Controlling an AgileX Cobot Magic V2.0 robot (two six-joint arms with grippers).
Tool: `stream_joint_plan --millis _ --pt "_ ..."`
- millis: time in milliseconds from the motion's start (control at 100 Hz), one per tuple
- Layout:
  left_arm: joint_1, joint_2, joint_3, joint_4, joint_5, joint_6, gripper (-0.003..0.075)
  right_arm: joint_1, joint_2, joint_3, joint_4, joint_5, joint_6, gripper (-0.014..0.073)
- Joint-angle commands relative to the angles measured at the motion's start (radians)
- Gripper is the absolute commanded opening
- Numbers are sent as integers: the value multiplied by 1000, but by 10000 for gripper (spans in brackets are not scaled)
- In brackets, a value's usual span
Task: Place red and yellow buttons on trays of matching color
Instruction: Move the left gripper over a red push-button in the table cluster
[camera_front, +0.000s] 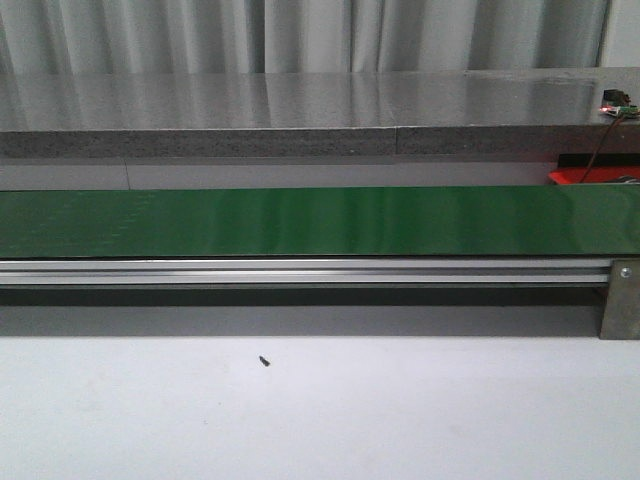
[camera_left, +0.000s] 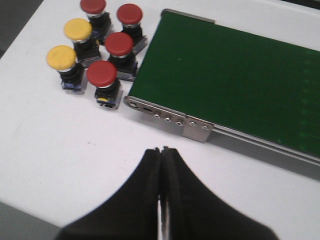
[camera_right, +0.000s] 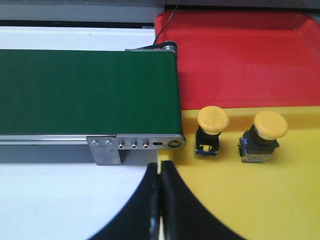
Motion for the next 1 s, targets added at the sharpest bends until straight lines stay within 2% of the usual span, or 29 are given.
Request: stream_joint_plan --millis 0,160,230,300,470,540,620,830,990 --pt "47 56 -64 -23 -71 -10 -20 -7 2 -25 -8 -70 0 -67" --pt "105 178 -137 -48 -69 -10 -15 -7 2 -25 -8 -70 0 -67" --pt "112 238 -175 -48 -52 -10 22 -7 2 -25 -8 -70 0 -67" --pt "112 298 -215 -48 -45 -10 118 -7 2 -25 -8 -70 0 -67" --pt "112 428 -295 -48 -45 -10 501 -7 2 -25 -8 -70 0 -67" --pt "112 476 -324 -48 -45 -10 593 -7 2 -25 -8 -70 0 -67" --pt "112 525 -356 -48 -40 -10 607 -7 2 -25 -8 -70 0 -67" --pt "112 670 -443 -35 7 -48 565 -7 2 -25 -8 -70 0 -67" --pt "117 767 -512 -9 21 -85 564 -7 2 -25 -8 -70 0 -67"
